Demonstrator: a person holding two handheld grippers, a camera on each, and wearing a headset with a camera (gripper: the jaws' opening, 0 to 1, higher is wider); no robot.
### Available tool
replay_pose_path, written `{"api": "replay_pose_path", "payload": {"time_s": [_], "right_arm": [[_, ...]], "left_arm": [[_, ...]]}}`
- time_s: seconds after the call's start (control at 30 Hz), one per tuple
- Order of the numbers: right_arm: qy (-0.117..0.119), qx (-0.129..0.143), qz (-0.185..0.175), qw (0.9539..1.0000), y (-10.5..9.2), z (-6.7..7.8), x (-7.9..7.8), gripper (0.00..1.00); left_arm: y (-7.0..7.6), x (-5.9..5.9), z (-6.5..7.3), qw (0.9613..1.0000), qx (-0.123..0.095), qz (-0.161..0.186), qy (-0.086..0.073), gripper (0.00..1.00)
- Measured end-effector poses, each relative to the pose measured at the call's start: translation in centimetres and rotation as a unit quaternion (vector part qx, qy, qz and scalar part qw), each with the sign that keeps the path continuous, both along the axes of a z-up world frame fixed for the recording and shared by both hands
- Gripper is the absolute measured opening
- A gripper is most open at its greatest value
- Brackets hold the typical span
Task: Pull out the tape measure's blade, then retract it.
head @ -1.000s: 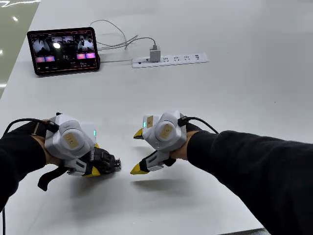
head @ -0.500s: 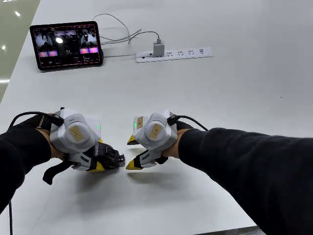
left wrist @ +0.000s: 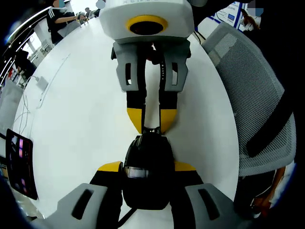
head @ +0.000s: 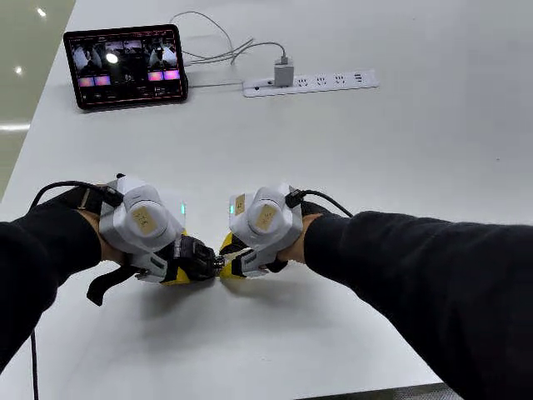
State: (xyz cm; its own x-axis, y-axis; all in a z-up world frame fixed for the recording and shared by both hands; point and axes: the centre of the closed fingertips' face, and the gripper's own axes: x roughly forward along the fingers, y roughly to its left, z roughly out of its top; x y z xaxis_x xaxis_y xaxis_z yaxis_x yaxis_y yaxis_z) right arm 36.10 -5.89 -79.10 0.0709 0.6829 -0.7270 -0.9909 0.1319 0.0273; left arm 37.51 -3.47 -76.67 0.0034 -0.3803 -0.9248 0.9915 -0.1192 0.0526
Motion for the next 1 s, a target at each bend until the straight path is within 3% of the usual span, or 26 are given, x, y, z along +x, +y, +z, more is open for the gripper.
{"api": "replay_pose_path", "payload": {"time_s": [0.2,0.3,1.0], "right_arm": [[-0.018,-0.006,0.01,0.9998,0.4,-0.1,0.2,0.12],[0.0,0.007,-0.004,1.0,0.2,0.1,0.3,0.1],[0.001,0.003,-0.007,1.0,-1.7,0.1,0.2,0.1]], "left_arm": [[0.0,0.0,0.0,1.0,0.002,-0.002,-0.006,0.32],[0.1,0.0,0.0,0.9999,0.006,-0.004,-0.009,0.32],[0.0,0.3,-0.1,0.9999,0.002,0.006,-0.013,0.32]]}}
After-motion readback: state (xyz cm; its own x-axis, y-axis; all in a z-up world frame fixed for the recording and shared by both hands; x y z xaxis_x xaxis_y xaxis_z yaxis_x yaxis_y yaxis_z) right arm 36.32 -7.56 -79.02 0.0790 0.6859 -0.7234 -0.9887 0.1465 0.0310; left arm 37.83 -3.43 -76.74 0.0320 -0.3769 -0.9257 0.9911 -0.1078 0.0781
